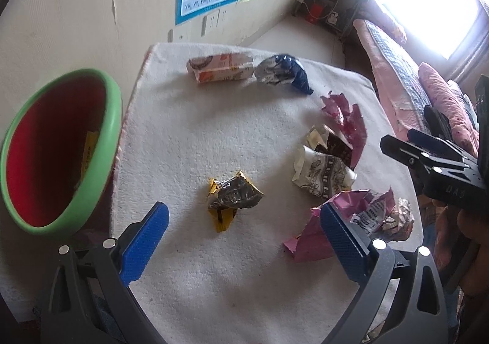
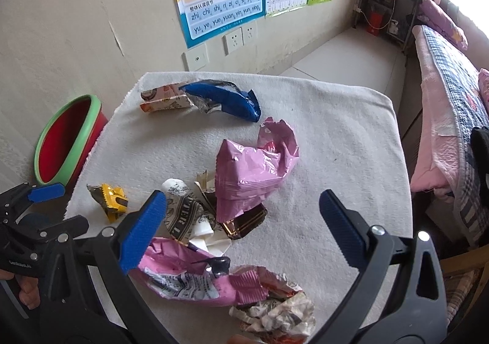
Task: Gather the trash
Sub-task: 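Move both tools back over the table toward the remaining trash, then grasp the gold candy wrapper with the left tool while the right tool grasps the pink bag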
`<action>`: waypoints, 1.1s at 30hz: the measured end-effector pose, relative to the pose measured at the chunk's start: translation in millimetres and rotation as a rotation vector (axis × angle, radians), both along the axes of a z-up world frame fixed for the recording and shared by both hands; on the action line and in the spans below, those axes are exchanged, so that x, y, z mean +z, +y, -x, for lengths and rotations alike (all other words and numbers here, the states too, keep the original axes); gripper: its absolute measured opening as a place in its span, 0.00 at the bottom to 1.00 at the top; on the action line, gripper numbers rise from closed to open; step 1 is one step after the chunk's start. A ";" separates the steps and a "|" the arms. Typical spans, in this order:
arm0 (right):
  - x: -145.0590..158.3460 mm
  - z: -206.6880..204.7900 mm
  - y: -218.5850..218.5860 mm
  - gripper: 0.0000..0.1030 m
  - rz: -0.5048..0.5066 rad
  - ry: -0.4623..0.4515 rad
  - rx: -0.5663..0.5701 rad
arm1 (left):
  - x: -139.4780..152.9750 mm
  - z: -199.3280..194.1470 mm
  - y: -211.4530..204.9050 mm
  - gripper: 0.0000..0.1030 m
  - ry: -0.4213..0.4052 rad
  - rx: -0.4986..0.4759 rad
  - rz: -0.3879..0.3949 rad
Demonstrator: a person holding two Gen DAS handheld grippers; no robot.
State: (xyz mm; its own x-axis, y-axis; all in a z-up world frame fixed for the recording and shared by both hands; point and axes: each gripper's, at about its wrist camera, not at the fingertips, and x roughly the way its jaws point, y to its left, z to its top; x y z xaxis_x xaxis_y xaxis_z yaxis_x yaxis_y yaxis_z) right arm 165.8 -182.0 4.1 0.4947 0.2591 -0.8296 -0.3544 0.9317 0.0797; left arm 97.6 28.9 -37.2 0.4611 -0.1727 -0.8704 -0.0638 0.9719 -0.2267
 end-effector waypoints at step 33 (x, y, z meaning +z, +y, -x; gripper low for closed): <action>-47.4 -37.9 -15.3 0.18 0.008 0.090 -0.072 | -45.6 -32.1 -8.4 0.30 0.091 -0.036 -0.026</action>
